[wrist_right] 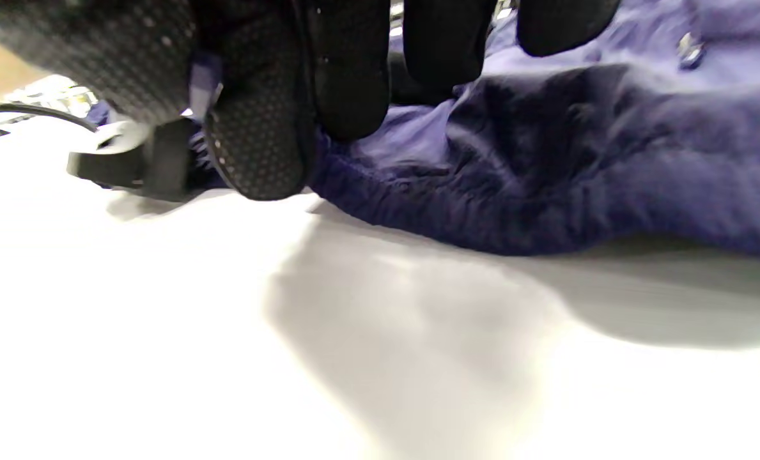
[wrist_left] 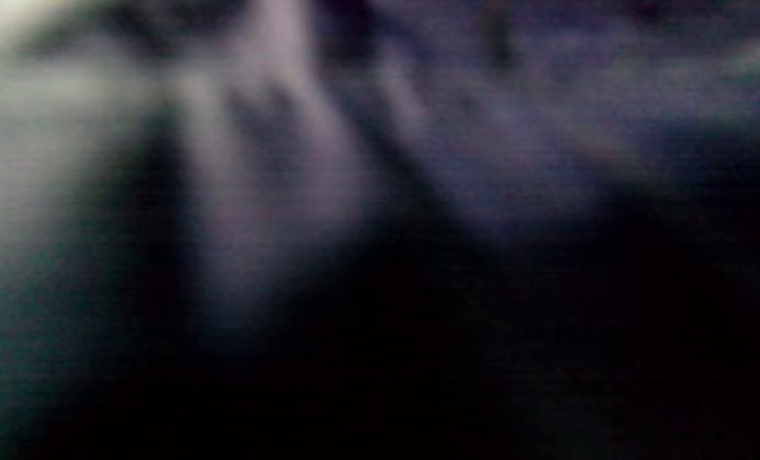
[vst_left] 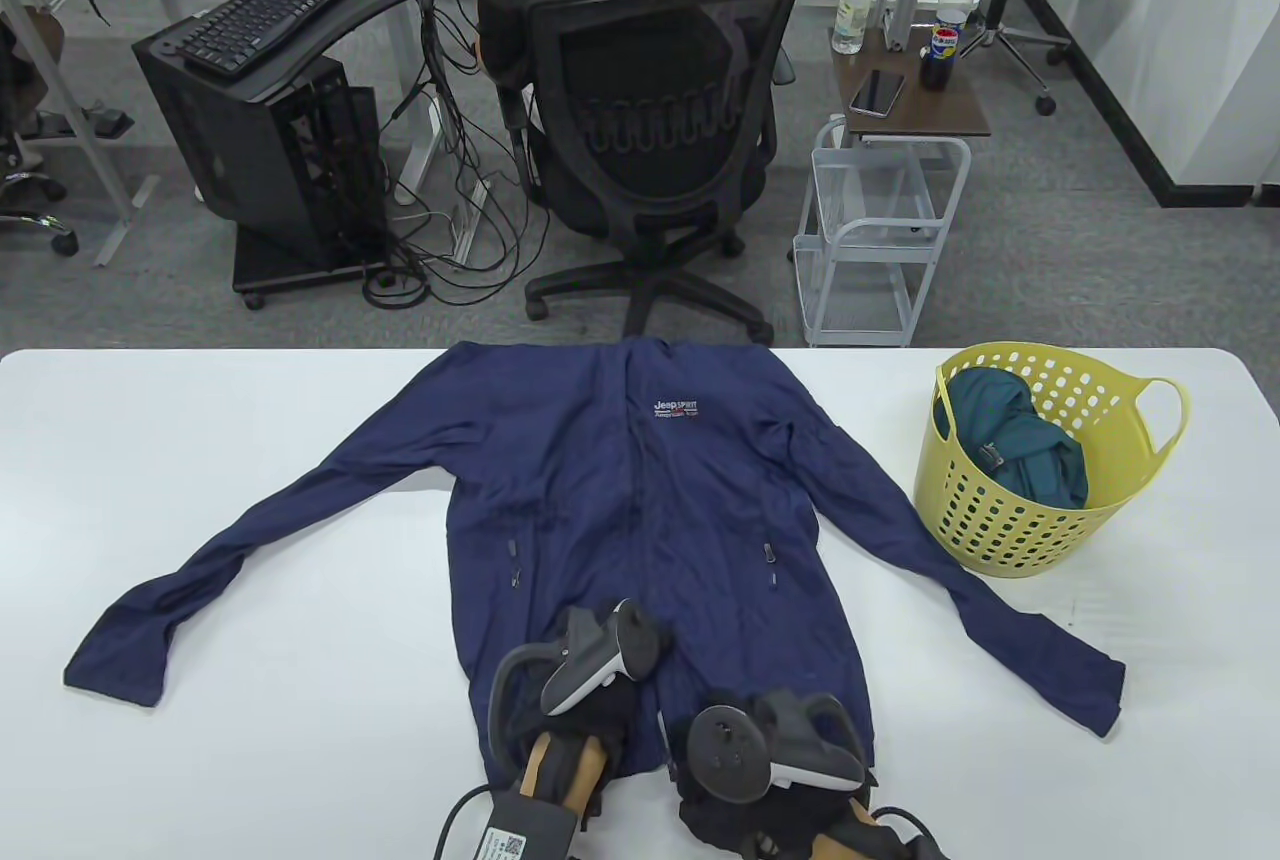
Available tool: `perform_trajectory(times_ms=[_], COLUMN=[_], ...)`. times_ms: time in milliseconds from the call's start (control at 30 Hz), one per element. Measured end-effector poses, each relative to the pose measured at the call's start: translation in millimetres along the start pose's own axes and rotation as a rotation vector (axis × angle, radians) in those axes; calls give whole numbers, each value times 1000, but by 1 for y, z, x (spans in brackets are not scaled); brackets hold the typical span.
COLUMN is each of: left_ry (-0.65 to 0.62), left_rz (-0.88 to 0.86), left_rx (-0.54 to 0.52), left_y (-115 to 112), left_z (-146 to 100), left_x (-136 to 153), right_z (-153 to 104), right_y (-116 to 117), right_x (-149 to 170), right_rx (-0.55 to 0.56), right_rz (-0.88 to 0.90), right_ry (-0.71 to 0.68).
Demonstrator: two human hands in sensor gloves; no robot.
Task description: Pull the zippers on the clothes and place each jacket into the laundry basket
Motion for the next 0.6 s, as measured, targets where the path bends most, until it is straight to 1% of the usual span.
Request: perform_trajectory(times_ms=[100,167,233,267,300,333,367,433,533,600], left_ry=[-14,-39,-62,-84,-112,-121,-121,-123,-171,-173], left_rz=[-25,-21,-43,-57,-61,-57,-50,-33,-18,23], left_rx=[10,25,58,93,148,185,249,330,349,343], left_y=[-1,-1,2,4,5,5,4,3,6,9], left_z=[0,-2,-5,-8,-13,-17,-23,-37,-54,-61], left_x=[0,-1,-1,-2,-4,-5,-7,-13,-26,-34], right_z=[-2,-3,-3,-5,-7,-9,-12,-17,-23,-26], right_y=[0,-3,-9,-14,-19,-23,-27,-31,-31,-31], right_x=[4,11,20,29,39,46,57,73,99,111], right_rx=[-37,-22,37,95,152,189,233,289,331,352], right_rz=[9,65,136,172,187,185,173,176,240,257], right_ry=[2,-10,-8,32,73,106,152,207,283,326])
Point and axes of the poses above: the tracker on the back of each hand, its own x axis roughly to the little-finger side, its own z axis roughly from the wrist to the fingertips, y = z × x, the point moved 3 cm from there along z, roughly from the wrist to the fingertips, and after that the axes turned 1 degree about -z, right-handed, at the moved point
